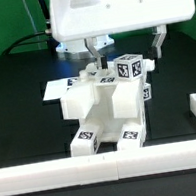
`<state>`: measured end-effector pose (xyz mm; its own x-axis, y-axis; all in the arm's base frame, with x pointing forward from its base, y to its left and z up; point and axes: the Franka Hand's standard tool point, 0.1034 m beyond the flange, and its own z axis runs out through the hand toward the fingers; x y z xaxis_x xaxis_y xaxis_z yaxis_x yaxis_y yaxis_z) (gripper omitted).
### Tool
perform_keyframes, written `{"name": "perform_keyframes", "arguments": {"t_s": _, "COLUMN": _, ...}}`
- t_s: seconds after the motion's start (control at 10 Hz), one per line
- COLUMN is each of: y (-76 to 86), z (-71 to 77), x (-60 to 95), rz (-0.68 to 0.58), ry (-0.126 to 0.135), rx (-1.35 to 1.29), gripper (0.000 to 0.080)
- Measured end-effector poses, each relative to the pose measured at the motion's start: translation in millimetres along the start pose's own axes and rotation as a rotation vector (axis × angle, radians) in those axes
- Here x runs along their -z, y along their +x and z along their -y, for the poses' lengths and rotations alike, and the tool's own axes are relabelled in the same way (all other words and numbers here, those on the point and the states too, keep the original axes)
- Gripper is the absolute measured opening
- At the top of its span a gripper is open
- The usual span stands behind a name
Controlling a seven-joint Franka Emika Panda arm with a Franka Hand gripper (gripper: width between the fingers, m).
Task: Assemble chair
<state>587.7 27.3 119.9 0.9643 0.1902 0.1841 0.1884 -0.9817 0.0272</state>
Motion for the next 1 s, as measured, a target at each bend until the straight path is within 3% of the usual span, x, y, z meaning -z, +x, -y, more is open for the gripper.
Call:
{"name": "perform_keyframes", "arguments": {"t_s": 0.2, "y": -0.8, "z": -2.8, "x": -0.2, "rz": 0.004, "ry": -0.009, "rx": 0.156, "gripper": 0.0649}}
{"name": "perform_keyframes", "arguments": {"t_s": 0.3, "y": -1.3, "z": -4.3, "x": -0.4, "rz": 0.006, "ry": -0.012, "rx": 0.210, "gripper": 0.0526}}
{"name": "perform_keyframes", "arguments": {"t_s": 0.4, "y": -1.3, "z": -4.3, "x": -0.4, "rz": 0.006, "ry": -0.012, "rx": 0.198, "gripper": 0.0526}}
{"name": "perform_keyframes", "arguments": {"t_s": 0.6, "y": -1.3, "z": -4.4, "x": -0.4, "rz": 0.006, "ry": -0.012, "rx": 0.192, "gripper": 0.0280}}
{"name": "perform_keyframes", "arguments": {"t_s": 1.0, "y": -1.3, "z": -4.5, "x": -0.3, "rz": 0.004, "ry": -0.010, "rx": 0.032, "gripper": 0.0282}}
